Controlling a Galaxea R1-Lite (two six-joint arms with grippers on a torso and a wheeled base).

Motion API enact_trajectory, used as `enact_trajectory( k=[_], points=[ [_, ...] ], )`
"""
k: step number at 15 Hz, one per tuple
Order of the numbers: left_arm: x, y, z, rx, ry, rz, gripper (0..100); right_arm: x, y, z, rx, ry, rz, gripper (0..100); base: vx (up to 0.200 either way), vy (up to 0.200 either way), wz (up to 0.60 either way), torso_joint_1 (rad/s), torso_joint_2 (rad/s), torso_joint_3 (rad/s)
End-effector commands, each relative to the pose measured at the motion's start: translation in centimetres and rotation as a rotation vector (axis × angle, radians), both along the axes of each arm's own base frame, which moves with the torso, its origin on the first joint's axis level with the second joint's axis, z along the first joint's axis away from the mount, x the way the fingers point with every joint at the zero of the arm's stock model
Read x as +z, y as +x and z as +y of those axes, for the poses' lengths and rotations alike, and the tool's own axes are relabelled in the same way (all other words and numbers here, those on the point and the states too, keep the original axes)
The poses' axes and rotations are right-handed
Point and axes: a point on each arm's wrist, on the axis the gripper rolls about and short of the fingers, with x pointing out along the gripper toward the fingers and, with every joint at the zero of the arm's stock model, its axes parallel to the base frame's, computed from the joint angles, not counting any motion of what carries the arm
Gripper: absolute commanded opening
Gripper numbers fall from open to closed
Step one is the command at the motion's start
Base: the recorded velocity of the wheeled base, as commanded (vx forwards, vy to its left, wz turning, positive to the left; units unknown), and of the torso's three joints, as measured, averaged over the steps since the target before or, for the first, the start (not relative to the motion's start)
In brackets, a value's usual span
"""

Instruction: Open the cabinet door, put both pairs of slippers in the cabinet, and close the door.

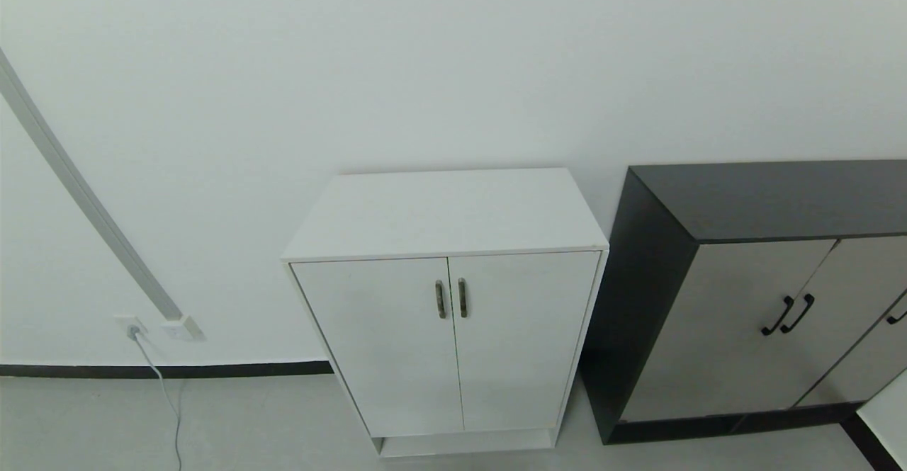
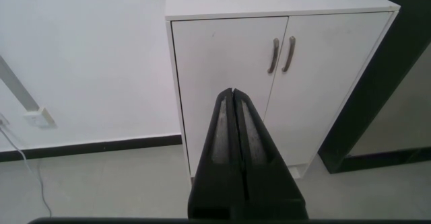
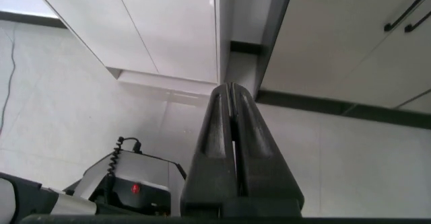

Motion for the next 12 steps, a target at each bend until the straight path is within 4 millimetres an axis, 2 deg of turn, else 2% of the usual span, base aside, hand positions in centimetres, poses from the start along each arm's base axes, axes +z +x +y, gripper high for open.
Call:
enact_trajectory(
  k=[1, 8, 12],
  points=[
    [0.0, 0.0, 0.0, 0.000, 0.000, -0.001, 0, 0.0, -0.1, 0.0, 0.002, 0.002, -0.010, 0, 0.000, 0.000, 0.00, 0.000, 0.00, 0.000],
    [0.0, 0.0, 0.0, 0.000, 0.000, 0.001, 0, -0.3, -1.0, -0.1, 0.047, 0.009, -0.047, 0, 0.000, 0.000, 0.00, 0.000, 0.00, 0.000],
    [0.0, 0.0, 0.0, 0.000, 0.000, -0.001, 0, -0.4, -1.6, -0.2, -0.074, 0.015, -0.123, 0, 0.000, 0.000, 0.00, 0.000, 0.00, 0.000]
  ],
)
